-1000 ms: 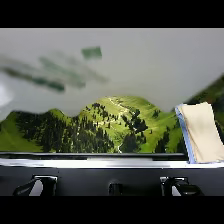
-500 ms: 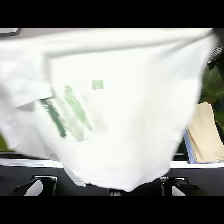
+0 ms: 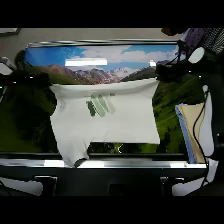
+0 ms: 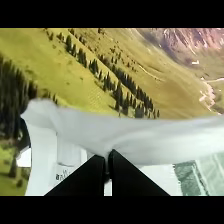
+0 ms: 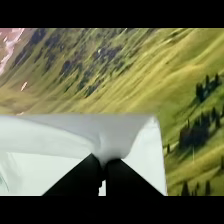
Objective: Fold the clothes and pants, and hang the long-sleeved shirts on hangers.
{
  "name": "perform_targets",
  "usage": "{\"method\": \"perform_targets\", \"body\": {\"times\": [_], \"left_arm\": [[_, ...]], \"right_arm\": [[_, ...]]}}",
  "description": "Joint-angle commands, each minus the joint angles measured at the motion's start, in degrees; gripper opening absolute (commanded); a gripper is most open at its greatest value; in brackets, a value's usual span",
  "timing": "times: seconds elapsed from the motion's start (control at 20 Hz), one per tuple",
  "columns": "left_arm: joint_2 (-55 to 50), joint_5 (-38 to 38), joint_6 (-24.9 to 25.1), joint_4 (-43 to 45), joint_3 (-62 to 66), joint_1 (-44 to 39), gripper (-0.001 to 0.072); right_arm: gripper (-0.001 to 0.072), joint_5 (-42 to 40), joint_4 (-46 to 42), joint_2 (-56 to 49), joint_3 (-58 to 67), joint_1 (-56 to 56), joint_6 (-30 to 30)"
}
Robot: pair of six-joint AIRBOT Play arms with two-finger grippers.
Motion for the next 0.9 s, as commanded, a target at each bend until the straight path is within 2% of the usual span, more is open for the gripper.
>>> {"method": "perform_targets", "body": {"times": [0.0,0.15,0.4,0.55,0.7,0.85], "left_arm": [[-6.2,10.5,0.5,0.6,-0.4,-2.6,0.0009],[-5.7,9.2,0.9,1.4,-0.4,-2.3,0.0010],[-5.7,-7.7,0.9,1.7,-0.4,-1.8,0.0009],[-5.7,-15.5,-0.5,4.7,-0.4,-1.8,0.0009],[-5.7,-18.3,-1.5,9.2,-0.4,-1.8,0.0009],[-6.2,-18.6,-1.5,9.2,-0.4,-2.0,0.0010]], "right_arm": [[0.0024,-11.3,-0.8,-5.4,-0.2,0.0,-0.2],[0.0024,-8.4,-2.6,-5.4,-0.2,0.0,0.4],[0.0024,8.5,-7.6,-5.6,-0.3,0.0,1.1],[0.0024,13.6,-8.7,-7.6,-0.3,0.1,1.1],[0.0025,16.1,-8.5,-10.1,-0.3,0.0,2.0],[0.0025,18.9,-8.4,-12.0,-0.3,0.1,2.6]]}}
